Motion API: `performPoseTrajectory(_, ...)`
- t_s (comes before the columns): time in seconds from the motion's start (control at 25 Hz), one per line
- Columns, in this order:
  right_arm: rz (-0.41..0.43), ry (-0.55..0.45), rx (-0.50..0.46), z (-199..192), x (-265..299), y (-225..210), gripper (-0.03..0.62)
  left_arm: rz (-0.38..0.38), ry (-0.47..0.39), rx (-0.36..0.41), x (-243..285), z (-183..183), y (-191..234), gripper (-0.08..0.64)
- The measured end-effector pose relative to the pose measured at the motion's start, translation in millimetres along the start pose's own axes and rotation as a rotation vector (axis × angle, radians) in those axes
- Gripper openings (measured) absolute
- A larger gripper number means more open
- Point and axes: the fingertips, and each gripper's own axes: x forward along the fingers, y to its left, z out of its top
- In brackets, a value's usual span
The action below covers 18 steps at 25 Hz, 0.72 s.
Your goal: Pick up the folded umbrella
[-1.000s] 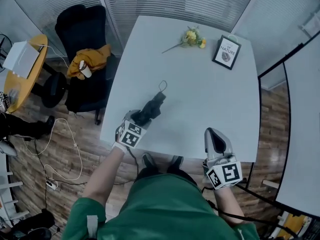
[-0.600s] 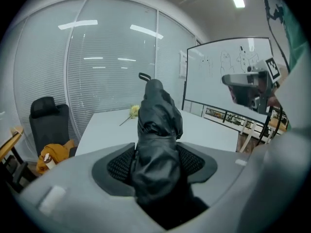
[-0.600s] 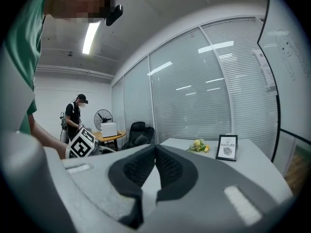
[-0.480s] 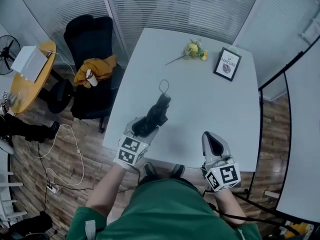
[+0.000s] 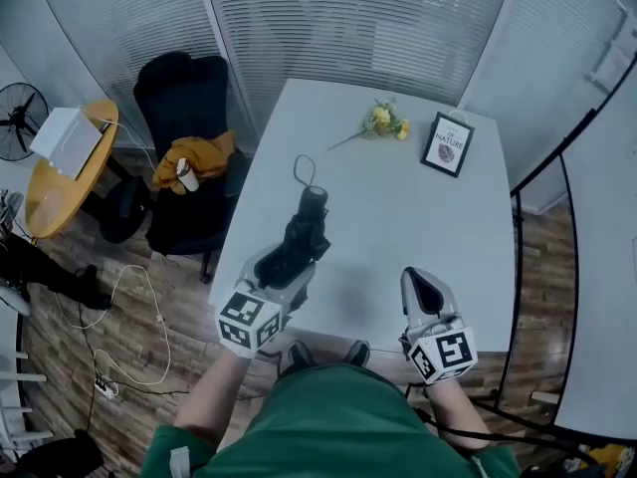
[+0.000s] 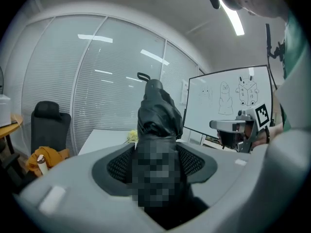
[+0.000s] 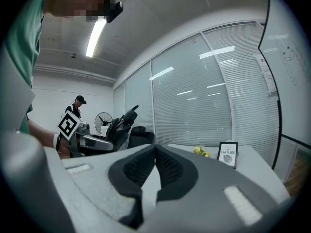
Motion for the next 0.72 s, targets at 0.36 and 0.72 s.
performPoseTrajectory(0.36, -0.027, 0.001, -0.008, 0, -11, -15, 0.003, -0.017, -0.109, -0.058, -18, 33, -19, 0.273)
performPoseTrajectory(0.72, 0.001, 0.014, -0.03, 15, 20, -4, 0.003, -0.043, -0.233, -0.232, -38, 77, 13, 0.273)
